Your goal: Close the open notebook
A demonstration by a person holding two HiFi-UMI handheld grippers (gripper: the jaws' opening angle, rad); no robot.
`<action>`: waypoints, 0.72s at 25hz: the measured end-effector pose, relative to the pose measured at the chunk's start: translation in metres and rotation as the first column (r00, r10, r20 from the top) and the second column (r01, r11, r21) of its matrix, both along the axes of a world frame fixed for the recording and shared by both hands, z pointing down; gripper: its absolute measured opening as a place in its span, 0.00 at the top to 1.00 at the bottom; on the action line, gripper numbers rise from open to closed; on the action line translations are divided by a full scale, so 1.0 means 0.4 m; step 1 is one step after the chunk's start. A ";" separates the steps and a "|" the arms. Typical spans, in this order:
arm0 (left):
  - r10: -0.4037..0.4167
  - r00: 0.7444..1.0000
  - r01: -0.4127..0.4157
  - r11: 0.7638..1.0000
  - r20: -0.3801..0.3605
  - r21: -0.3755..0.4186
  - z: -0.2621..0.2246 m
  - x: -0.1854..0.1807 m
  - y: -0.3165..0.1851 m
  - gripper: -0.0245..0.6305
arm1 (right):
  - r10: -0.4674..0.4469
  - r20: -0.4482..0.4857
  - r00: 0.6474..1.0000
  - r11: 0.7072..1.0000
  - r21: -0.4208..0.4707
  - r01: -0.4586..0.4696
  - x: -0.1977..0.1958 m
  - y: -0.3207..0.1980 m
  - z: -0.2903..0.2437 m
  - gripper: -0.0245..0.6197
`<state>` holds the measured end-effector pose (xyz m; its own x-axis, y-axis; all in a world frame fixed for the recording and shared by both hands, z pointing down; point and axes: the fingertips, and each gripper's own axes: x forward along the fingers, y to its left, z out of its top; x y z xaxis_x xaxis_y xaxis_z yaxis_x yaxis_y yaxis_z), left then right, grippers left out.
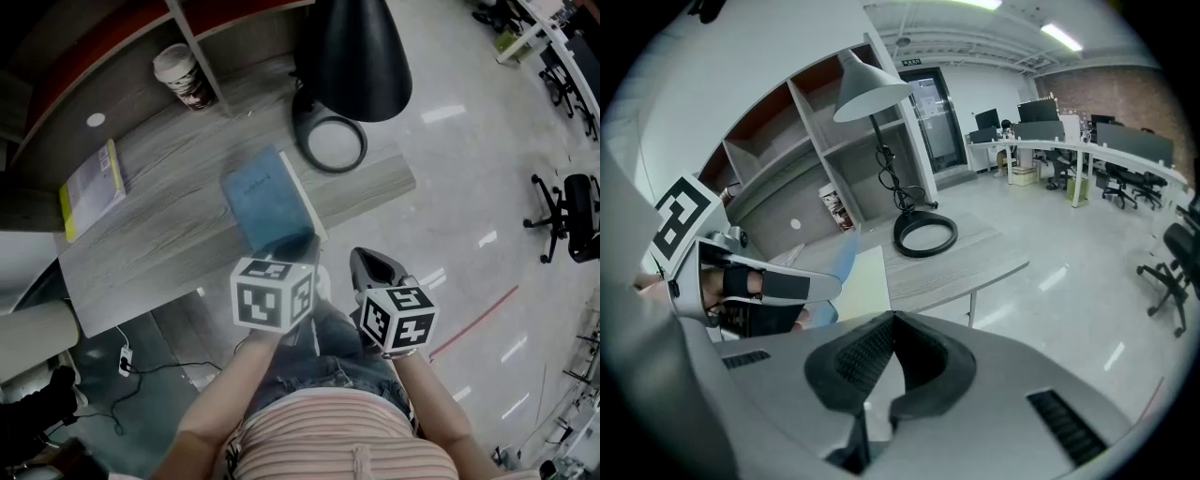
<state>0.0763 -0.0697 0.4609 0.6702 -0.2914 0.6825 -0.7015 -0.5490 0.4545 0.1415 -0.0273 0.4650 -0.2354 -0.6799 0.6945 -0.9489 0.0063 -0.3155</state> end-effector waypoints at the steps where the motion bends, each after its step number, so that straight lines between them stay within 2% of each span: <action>1: 0.002 1.000 -0.002 1.000 0.002 -0.006 0.006 0.004 0.000 0.94 | 0.000 0.001 1.000 1.000 -0.003 0.000 0.001 -0.001 0.002 0.95; 18: 0.028 0.998 -0.023 0.996 0.054 -0.084 0.106 0.044 -0.009 0.94 | 0.026 0.011 1.000 0.999 -0.047 -0.025 0.029 -0.021 0.036 0.95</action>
<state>0.0939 -0.0733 0.5033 0.6378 -0.2156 0.7394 -0.7128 -0.5289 0.4606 0.1529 -0.0356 0.4796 -0.2264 -0.6529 0.7228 -0.9449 -0.0329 -0.3257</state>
